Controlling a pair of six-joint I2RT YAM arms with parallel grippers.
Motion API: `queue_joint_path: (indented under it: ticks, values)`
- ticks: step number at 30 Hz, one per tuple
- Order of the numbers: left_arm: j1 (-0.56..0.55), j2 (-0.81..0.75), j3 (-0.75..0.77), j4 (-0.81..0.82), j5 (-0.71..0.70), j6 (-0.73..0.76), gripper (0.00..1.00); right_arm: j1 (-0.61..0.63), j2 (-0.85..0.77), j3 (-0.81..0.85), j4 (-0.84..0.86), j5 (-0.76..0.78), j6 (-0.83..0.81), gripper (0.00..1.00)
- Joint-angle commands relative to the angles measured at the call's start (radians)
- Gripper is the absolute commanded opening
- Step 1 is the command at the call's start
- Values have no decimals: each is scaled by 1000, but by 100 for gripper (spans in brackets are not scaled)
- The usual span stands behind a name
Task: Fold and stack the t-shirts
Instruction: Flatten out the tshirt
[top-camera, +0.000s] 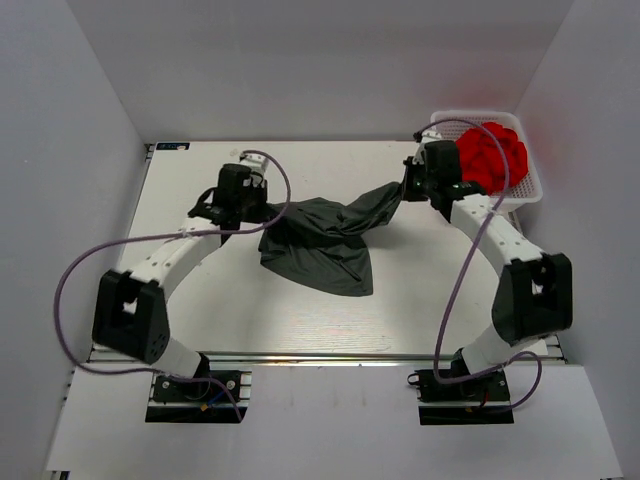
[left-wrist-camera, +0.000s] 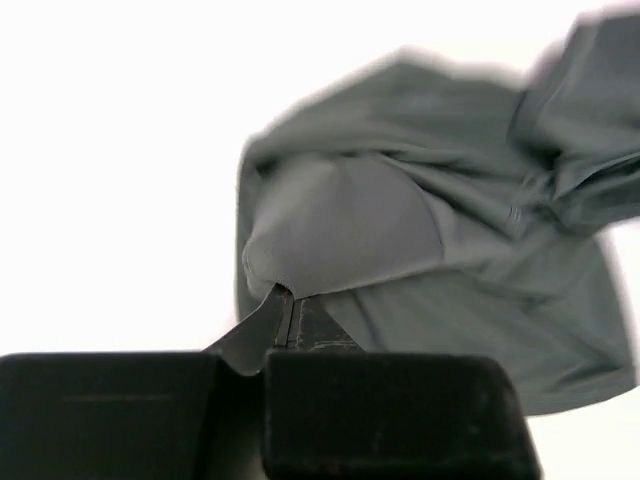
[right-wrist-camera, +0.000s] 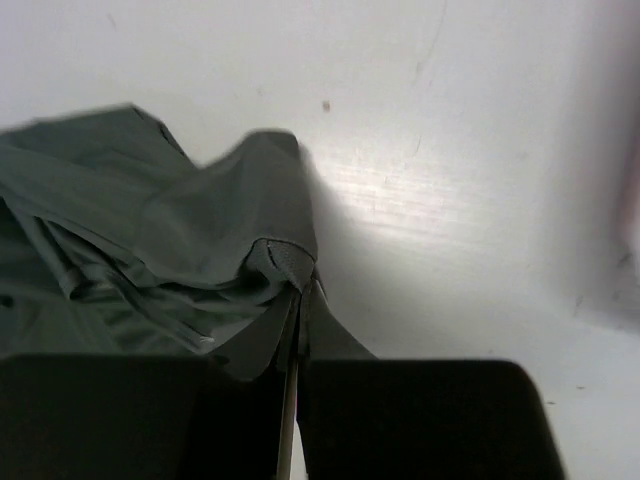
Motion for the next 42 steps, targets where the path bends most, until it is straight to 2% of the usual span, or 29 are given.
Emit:
queue_joint_path:
  ticks: [1, 8, 11, 13, 17, 21, 27, 34, 39, 42]
  values:
    - [-5, -221, 80, 29, -104, 36, 0, -7, -200, 88, 82, 82, -9, 0]
    - [-5, -498, 148, 79, -212, 98, 0, -2, -463, 88, 214, 185, -28, 0]
    - [-5, -580, 191, 93, -287, 109, 0, -4, -549, 126, 204, 236, -41, 0]
    - [-5, -607, 234, 93, -287, 130, 0, -4, -568, 167, 190, 245, -63, 0]
    - [4, -649, 325, 93, -263, 159, 0, -2, -629, 262, 135, 155, -126, 0]
    - [4, -699, 398, 75, -206, 181, 0, -2, -696, 364, 61, -20, -164, 0]
    - [14, -796, 485, 44, -121, 191, 0, -2, -788, 454, 27, -109, -172, 0]
    - [14, -824, 567, -4, -100, 191, 0, -4, -854, 519, -10, -194, -158, 0]
    - [14, -776, 565, -14, -72, 181, 0, -4, -862, 450, 21, -161, -147, 0]
    - [14, -749, 507, 16, -121, 170, 0, -2, -829, 379, 69, -143, -123, 0]
